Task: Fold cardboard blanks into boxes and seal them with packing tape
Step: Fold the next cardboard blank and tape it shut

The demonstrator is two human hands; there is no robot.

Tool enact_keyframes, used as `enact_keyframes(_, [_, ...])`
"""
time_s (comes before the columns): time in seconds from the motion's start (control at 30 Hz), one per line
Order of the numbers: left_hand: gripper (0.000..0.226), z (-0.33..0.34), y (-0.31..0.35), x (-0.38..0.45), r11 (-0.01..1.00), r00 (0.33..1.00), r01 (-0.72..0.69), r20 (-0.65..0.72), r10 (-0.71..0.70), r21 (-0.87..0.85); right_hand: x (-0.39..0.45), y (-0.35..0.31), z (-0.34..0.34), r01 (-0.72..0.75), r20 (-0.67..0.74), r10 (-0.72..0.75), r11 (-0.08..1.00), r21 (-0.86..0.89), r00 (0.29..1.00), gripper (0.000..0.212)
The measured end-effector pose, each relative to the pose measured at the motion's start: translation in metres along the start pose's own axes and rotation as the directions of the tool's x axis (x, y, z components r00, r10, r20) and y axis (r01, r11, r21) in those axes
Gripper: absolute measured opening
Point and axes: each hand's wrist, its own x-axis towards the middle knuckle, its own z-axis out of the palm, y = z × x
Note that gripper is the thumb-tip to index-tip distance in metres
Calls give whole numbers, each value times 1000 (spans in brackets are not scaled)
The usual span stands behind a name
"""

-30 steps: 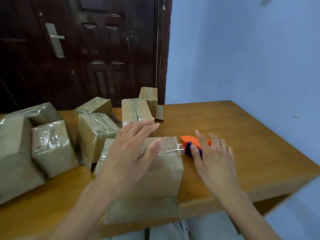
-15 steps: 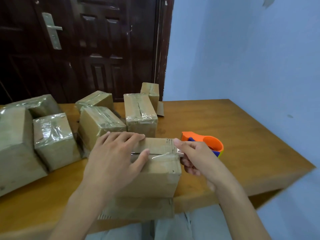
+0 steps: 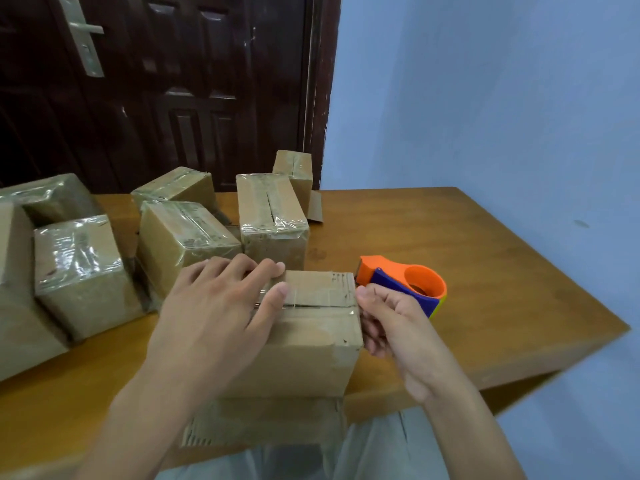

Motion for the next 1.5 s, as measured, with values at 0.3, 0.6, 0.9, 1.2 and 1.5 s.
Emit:
enact_keyframes(0.3, [62, -2, 5, 1, 999, 999, 18, 45, -19, 28, -2, 24, 22, 47, -88, -30, 979, 201, 996, 46])
enact_keyframes(0.6, [63, -11, 14, 4, 997, 991, 73, 108, -75, 30, -4, 47, 27, -25, -269, 34, 999, 36, 963, 60])
enact_keyframes(0.9, [67, -1, 27, 17, 994, 988, 109, 110, -109, 8, -22, 3, 46, 350, 83, -533, 422, -836, 842, 61])
enact_keyframes(1.2, [71, -15, -30, -1, 772, 942, 333, 233, -242, -542, -2, -13, 36, 403, 217, -524, 273, -873, 824, 54])
enact_keyframes(1.5, [59, 6, -19, 1, 241, 892, 430, 368, -262, -870, 53, -45, 18, 144, 172, -23, 661, -736, 985, 73])
